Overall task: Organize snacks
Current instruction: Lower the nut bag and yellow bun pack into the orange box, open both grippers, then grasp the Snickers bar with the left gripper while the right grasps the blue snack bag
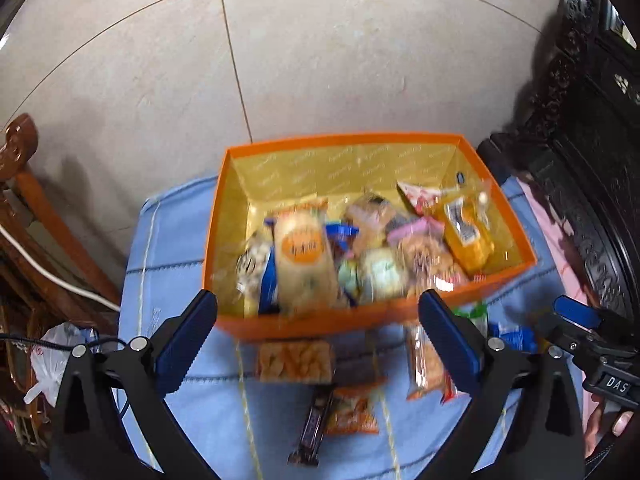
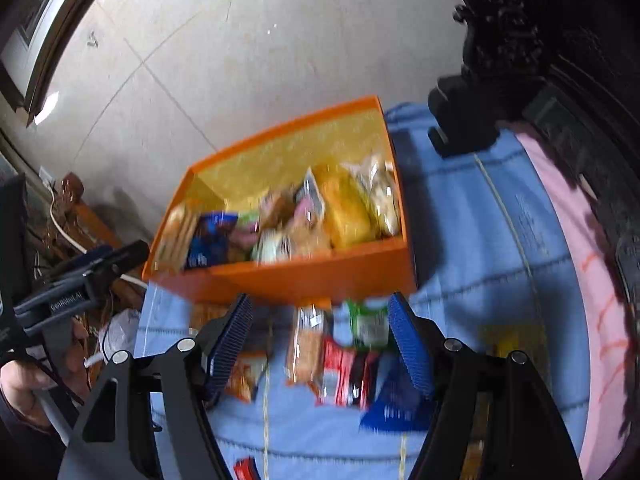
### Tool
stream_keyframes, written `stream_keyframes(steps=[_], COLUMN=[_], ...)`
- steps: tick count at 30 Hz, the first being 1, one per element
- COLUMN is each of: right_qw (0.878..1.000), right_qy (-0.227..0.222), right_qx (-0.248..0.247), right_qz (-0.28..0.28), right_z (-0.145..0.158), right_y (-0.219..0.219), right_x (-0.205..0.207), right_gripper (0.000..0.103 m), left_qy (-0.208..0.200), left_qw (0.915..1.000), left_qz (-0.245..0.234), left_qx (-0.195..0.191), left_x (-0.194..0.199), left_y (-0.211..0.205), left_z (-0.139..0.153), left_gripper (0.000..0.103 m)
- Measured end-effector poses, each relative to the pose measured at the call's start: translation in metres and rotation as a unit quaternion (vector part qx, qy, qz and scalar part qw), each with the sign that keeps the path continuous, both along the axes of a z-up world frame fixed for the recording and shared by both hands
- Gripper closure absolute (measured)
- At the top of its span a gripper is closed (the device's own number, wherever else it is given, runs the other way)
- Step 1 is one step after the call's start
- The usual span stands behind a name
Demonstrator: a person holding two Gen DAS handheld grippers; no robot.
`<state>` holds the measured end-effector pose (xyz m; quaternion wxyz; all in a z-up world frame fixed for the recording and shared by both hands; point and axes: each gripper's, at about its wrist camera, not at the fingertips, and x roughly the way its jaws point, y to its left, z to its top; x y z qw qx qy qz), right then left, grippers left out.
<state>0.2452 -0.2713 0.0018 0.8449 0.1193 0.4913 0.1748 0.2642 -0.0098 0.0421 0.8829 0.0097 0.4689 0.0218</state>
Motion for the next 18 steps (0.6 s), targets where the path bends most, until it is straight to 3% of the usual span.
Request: stream_keyframes(steps=[11, 15, 18], right_qw=[1.000, 0.999, 0.999], right_qy=[0.024, 0.032, 0.043], right_qx=[-0.020, -0.014, -0.013], right_qz=[0.005, -0.001, 0.002], right_z=[-0.007, -0.013, -0.022], right_y=[-0.007, -0.015, -0.017], right_x=[-0.064, -0.079, -0.089], right_gripper=[0.026, 0.024, 0.024], left_qy=[0.023, 0.045, 0.083], left_qw=[0.9997, 0.9990, 0.9964], left_qz=[0.000, 0.000, 0.012], left_qx=[-0.006, -0.005, 0.010], left_x=[-0.051, -0.068, -0.082], left_y=[0.000, 0.003, 0.013], left_z=[-0.014, -0.037, -0.075], left_gripper=[0.004, 0.004, 0.004])
